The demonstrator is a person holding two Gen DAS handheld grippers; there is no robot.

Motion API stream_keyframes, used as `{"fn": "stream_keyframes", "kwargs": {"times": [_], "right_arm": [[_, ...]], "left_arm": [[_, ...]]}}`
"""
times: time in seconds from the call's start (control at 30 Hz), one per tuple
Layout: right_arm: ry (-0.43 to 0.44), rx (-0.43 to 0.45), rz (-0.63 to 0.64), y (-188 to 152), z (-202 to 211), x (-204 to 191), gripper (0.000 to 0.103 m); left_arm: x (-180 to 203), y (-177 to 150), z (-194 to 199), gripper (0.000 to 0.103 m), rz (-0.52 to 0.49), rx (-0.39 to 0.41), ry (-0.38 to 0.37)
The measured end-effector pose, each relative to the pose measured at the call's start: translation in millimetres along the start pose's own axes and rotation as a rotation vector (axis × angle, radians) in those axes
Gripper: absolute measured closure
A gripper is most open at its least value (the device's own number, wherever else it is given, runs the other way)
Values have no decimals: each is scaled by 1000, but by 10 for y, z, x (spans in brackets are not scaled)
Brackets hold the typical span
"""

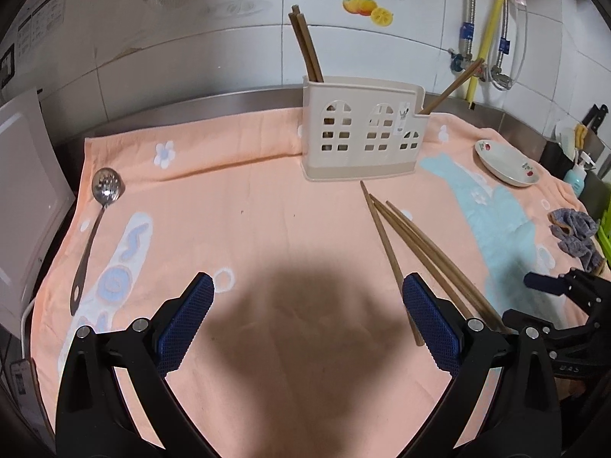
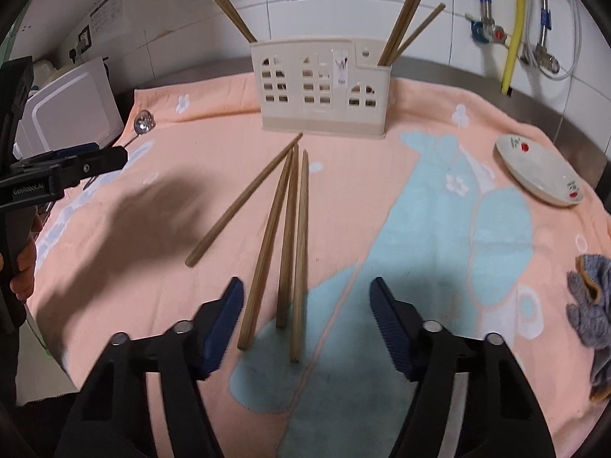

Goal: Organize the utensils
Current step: 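Move both open tools back down to the chopsticks on the towel, then close the right tool on a chopstick while the left tool lowers onto another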

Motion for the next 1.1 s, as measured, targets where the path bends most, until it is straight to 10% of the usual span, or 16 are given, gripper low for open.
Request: {"fn": "stream_keyframes", "kwargs": {"times": [0.53,1.1], "right_arm": [[22,-51,-31,-30,-216,46,82],[4,-80,30,-36,-359,10,97]], "left_arm": [[40,-178,-142,5,-3,-54,-14],[213,-271,-260,5,-24,-97,-54]]}}
Point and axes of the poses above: each gripper's, at about its wrist camera, not at the fingertips, and z roughly against the way its jaws point, x to its right, y to its top, the point moved 9 cm from there along -z, roughly the way its jaws point, and after that the axes turned 1 degree about -x, right-handed, at the moved point
